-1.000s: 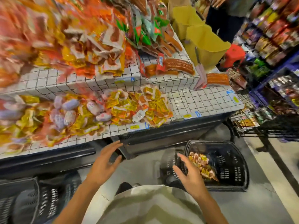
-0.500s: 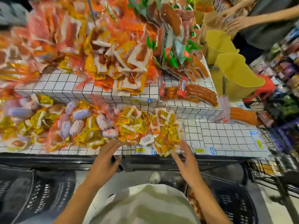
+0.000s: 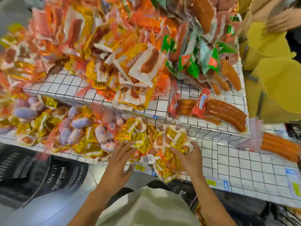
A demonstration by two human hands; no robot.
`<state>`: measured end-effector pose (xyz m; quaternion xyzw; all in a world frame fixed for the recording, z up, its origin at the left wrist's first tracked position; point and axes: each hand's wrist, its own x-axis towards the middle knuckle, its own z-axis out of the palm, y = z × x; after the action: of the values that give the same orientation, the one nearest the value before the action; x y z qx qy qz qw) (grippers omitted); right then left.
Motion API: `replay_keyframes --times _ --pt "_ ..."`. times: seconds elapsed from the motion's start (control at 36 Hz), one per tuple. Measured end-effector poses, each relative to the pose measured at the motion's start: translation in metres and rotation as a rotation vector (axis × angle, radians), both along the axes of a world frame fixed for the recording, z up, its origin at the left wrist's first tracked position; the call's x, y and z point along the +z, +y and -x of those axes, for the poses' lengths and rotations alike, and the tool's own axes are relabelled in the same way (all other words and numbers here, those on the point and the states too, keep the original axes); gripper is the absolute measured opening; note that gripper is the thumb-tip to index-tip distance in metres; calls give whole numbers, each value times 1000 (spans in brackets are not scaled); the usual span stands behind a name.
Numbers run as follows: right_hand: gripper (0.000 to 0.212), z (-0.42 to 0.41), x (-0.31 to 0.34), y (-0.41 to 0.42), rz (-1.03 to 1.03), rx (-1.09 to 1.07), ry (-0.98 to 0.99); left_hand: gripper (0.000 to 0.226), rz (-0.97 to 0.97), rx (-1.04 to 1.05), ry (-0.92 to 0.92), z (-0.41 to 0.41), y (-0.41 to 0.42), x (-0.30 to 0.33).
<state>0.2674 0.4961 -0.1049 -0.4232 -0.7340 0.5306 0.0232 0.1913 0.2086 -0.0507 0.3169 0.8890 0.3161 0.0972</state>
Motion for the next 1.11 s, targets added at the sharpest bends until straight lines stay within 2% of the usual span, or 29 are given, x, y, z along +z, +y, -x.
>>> replay_keyframes --times 0.06,0.11,0.19,0.28,0.39,0.44,0.5,0.56,0.64,0.75,0.78,0.83,0.92,1.03,1.11 --pt "66 2 2 5 -58 38 12 49 3 2 -11 1 2 -2" --pt "51 4 5 7 -116 49 31 50 0 -9 -14 2 3 -3" --pt "55 4 7 5 -246 26 17 50 -9 -29 -13 4 3 -6" --pt "55 2 8 -4 -264 -69 133 51 -16 -57 -25 9 1 -8" --pt "70 -5 14 -27 -140 -84 163 52 -25 -123 -29 15 -5 -8" --pt "74 -8 18 -40 -55 -80 168 52 -44 -155 -42 18 -9 -7" --pt "76 -8 22 -50 -54 -113 165 53 -61 -181 -64 21 -13 -5" --pt "69 -6 25 -55 -142 -149 129 53 -74 -208 -78 24 -18 -3" --pt "45 -7 22 -61 -250 -231 102 54 -92 -249 -89 28 -22 -3" --pt "42 -13 23 -76 -312 -304 80 64 -99 -293 -89 33 -27 -10" --pt "36 -15 24 -81 -330 -319 99 67 -97 -307 -87 34 -29 -13" --pt "10 -21 26 -88 -378 -364 116 70 -108 -336 -89 38 -32 -18" --pt "22 -25 36 -88 -355 -436 121 70 -134 -375 -97 43 -34 -21" --pt "18 -24 64 -79 -179 -516 216 68 -129 -391 -105 46 -36 -19" --pt "24 -21 90 -77 -134 -488 297 63 -140 -348 -119 43 -34 -12"
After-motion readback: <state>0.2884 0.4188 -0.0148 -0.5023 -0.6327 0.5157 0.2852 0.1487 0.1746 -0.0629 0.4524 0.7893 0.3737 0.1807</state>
